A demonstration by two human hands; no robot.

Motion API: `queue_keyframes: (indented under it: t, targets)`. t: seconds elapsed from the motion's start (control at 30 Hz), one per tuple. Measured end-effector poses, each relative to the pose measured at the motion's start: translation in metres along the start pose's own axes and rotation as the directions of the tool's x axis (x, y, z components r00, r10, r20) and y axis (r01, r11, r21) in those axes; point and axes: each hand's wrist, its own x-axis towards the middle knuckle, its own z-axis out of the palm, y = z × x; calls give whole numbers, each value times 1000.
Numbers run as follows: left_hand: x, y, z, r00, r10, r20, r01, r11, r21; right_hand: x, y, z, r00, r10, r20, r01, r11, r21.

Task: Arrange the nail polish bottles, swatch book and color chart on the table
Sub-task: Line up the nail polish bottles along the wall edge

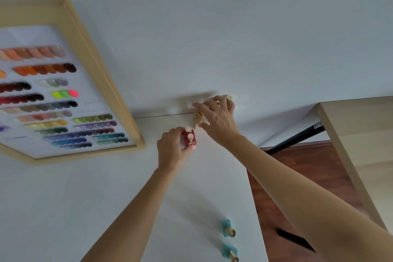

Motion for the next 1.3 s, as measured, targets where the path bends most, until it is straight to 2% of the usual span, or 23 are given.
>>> queue_keyframes:
  t: [0.07, 0.17, 0.27, 0.4, 0.5, 0.6, 0.7, 0.73, 0.8, 0.87, 0.93, 1.1, 1.3]
  targets:
    - [11, -3, -4, 1000, -28, -3, 28, 999, -24, 2, -2, 1, 1000, 12, -27, -12, 1000, -4]
    - [26, 0, -7, 996, -83, 21, 86, 981, -172, 5, -2, 4, 999, 15, -47, -14, 1000, 4]
    - [37, 6, -5, 996, -89, 26, 92, 965, -247, 8, 0, 9, 996, 1, -88, -1, 1000, -1]
    - [46, 12, 1, 997, -68, 22, 71, 962, -265, 8, 6, 15, 984, -50, -169, 38, 996, -75]
    - [50, 16, 5, 998, -66, 22, 69, 957, -283, 7, 11, 16, 983, -65, -174, 52, 996, -76]
    - [52, 18, 6, 997, -75, 23, 78, 950, -302, -2, 15, 13, 980, 21, -197, -4, 996, 86]
    - [47, 18, 7, 997, -78, 8, 77, 953, -293, -21, 24, 14, 947, 206, -248, -123, 942, 312]
    - [45, 18, 7, 997, -83, -4, 79, 956, -283, -27, 29, 15, 929, 291, -228, -182, 897, 403]
    - [42, 19, 9, 994, -107, -30, 95, 958, -269, -34, 40, 21, 880, 466, -91, -346, 760, 550]
    - [40, 23, 11, 989, -137, -52, 118, 956, -270, -31, 49, 24, 834, 543, 98, -498, 665, 556]
    - [40, 27, 13, 985, -165, -59, 142, 949, -282, -25, 56, 28, 816, 538, 213, -562, 652, 509]
    - [45, 31, 16, 978, -198, -66, 168, 933, -318, -14, 60, 31, 808, 549, 214, -573, 650, 499]
    - [52, 27, 15, 976, -198, -88, 162, 937, -308, -9, 52, 41, 847, 501, 176, -515, 694, 503]
